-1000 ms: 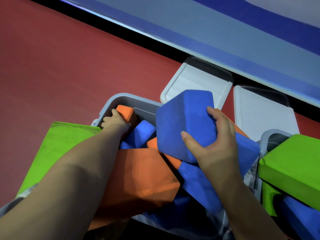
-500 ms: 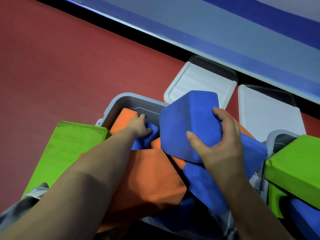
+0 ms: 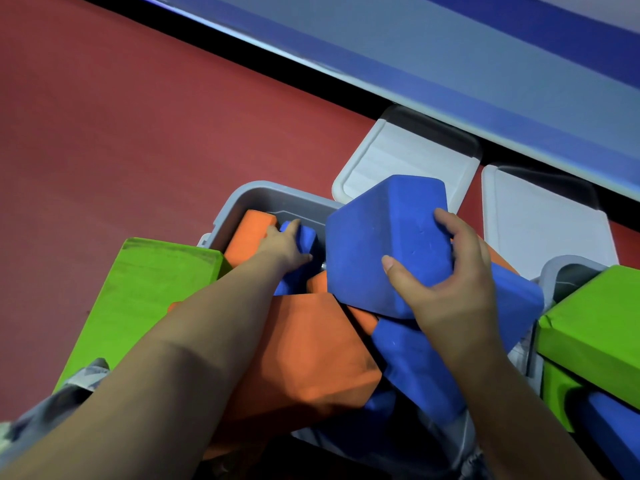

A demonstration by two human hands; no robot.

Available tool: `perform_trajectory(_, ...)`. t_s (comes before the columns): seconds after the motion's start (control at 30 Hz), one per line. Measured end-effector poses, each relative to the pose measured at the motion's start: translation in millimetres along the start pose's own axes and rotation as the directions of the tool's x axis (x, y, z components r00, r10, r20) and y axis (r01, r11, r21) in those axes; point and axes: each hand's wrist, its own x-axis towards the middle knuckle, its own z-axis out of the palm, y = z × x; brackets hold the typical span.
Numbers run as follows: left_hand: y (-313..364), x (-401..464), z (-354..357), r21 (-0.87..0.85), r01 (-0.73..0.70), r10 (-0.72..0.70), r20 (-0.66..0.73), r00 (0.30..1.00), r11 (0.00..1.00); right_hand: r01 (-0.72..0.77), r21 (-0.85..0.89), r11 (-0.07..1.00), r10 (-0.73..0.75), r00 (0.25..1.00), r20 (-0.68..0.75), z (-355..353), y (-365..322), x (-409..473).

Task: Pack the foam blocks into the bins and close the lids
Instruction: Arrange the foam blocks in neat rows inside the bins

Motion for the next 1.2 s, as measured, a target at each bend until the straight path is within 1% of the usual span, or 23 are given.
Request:
perform_trajectory(0.07,2.3,0.3,2.3,0.055,-0.007,0.006,0.017,1.0,0.998,-0.004,0.0,1.0,0.004,1.0,0.003,0.1,0.0,-0.1)
perform_trajectory(0.13,4.9,0.4,2.5,0.064,-0.01,0.009,0.01,1.0,0.998,-0.008,0.0,1.0,0.008,1.0,0.005,-0.3,0.5,-0.2)
perform_trajectory(0.33,7.5,-0.3,2.4,-0.003,-0.05,0.049,-0.131,0.99,0.999,-0.027,0.01,1.0,0.027,1.0,0.006,-1.7,0.5,0.7)
perform_trajectory(0.43,13.5,-2.4,3.9,-0.023,-0.01,0.007,-0.137,0.991,1.0,-0.024,0.006,1.0,0.024,1.0,0.005,-1.7,0.5,0.9)
perform_trajectory(0.47,15.2,-2.8,5.1,0.015,0.0,0.002,-0.146,0.989,1.0,-0.024,0.005,1.0,0.024,1.0,0.006,-1.6,0.6,1.0)
perform_trajectory(0.57,16.1,-2.5,4.4,0.221,0.0,0.05,-0.218,0.975,0.975,-0.02,0.0,1.0,0.02,1.0,0.003,-1.3,0.4,1.0)
perform_trajectory(0.6,14.9,-1.8,3.1,0.228,0.009,0.042,-0.217,0.975,0.974,-0.017,-0.003,1.0,0.017,1.0,-0.001,-1.3,0.7,1.1)
perform_trajectory(0.7,11.9,-3.0,-5.3,0.119,0.034,-0.013,-0.17,0.985,0.992,-0.014,0.003,1.0,0.014,1.0,-0.017,-1.9,1.0,1.9)
perform_trajectory(0.83,21.7,-11.7,-32.9,-0.083,-0.049,0.033,-0.179,0.983,0.995,-0.005,0.008,1.0,0.005,0.999,-0.035,-5.4,-0.4,1.9)
perform_trajectory(0.87,25.9,-17.8,-42.1,-0.085,-0.064,0.05,-0.156,0.987,0.994,0.0,0.005,1.0,0.0,0.999,-0.036,-6.1,-1.6,1.2)
perform_trajectory(0.9,29.1,-24.1,-50.5,-0.043,-0.075,0.07,-0.11,0.991,0.996,0.006,0.003,1.0,-0.006,0.999,-0.038,-6.7,-3.0,0.2)
perform_trajectory(0.97,33.4,-40.8,-64.3,0.129,-0.078,0.074,0.035,0.997,0.989,0.024,-0.006,1.0,-0.024,0.999,-0.046,-7.6,-5.6,-2.3)
perform_trajectory(1.0,33.7,-51.5,-69.8,0.212,-0.076,0.052,0.118,0.992,0.974,0.034,-0.012,0.999,-0.034,0.998,-0.047,-8.4,-7.2,-4.0)
perform_trajectory(1.03,32.2,-61.2,-73.7,0.265,-0.068,0.014,0.202,0.979,0.962,0.038,-0.015,0.999,-0.038,0.998,-0.041,-9.4,-9.2,-6.0)
perform_trajectory(1.1,22.8,-80.1,-78.2,0.325,-0.047,-0.079,0.363,0.928,0.944,0.029,-0.012,1.0,-0.029,0.999,-0.017,-12.1,-12.8,-11.9)
perform_trajectory(1.13,16.9,-91.3,-80.8,0.362,-0.055,-0.109,0.418,0.902,0.931,0.029,-0.008,1.0,-0.029,1.0,-0.009,-13.1,-14.1,-15.4)
perform_trajectory(1.2,5.3,-113.2,-85.4,0.413,-0.088,-0.122,0.456,0.881,0.907,0.043,-0.008,0.999,-0.043,0.999,-0.006,-15.4,-15.8,-23.7)
